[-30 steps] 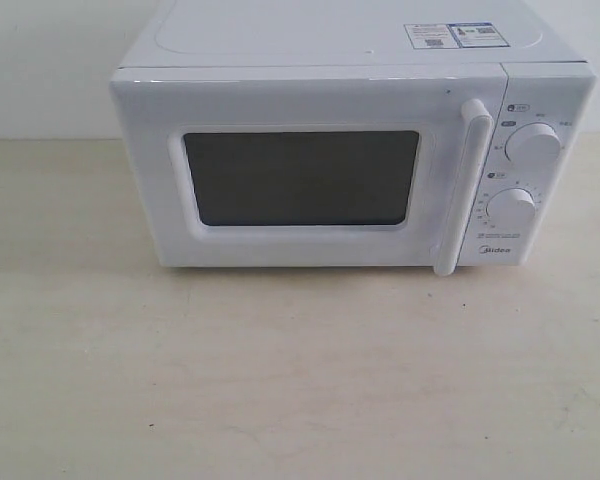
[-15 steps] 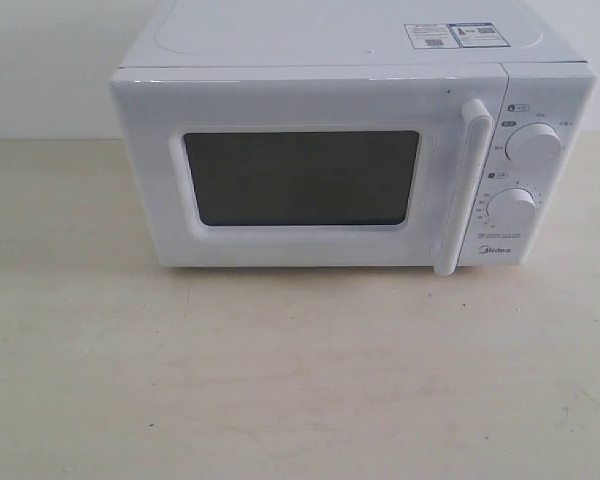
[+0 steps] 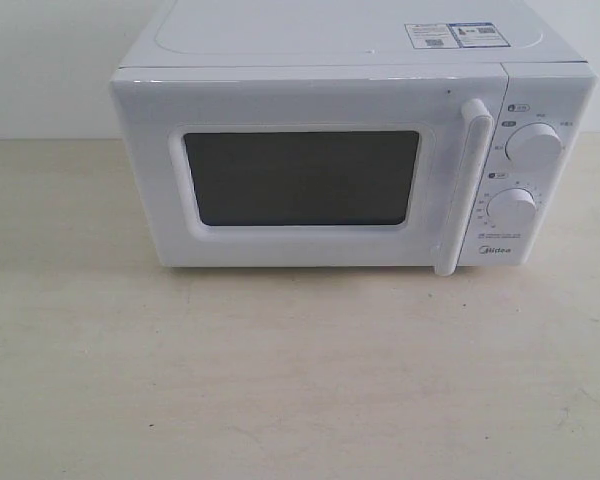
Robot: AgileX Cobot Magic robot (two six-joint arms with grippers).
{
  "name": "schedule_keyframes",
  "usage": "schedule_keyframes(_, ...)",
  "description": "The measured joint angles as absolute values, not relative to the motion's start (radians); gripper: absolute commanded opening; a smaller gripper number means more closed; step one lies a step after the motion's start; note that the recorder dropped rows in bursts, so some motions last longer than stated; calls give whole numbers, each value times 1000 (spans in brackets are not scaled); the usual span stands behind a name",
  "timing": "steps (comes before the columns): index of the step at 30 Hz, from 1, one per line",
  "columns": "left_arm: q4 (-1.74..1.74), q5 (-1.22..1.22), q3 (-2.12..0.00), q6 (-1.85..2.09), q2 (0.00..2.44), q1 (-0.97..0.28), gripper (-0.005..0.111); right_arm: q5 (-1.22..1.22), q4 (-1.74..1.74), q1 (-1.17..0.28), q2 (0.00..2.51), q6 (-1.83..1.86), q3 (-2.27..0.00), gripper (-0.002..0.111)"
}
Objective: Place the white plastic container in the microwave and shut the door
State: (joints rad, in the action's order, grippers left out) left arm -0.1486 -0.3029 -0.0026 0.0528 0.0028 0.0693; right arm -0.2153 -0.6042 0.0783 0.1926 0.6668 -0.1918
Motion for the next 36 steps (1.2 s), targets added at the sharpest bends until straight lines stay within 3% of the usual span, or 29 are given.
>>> schedule_keyframes(10,-149,-303,-3,53,3,69,4,-63,-545,78,98,424,-18,0)
schedule_keyframes(18,-149,-303,-3,53,3,69,4,-89,0,78,10,-149,-4,0)
schedule_keyframes(27,-149,-303,-3,53,3,69,4,-319,46,-20,6,-206,-3,0)
schedule_keyframes(36,-149,-303,-3,53,3,69,4,-335,9,-109,4,-210,1,0)
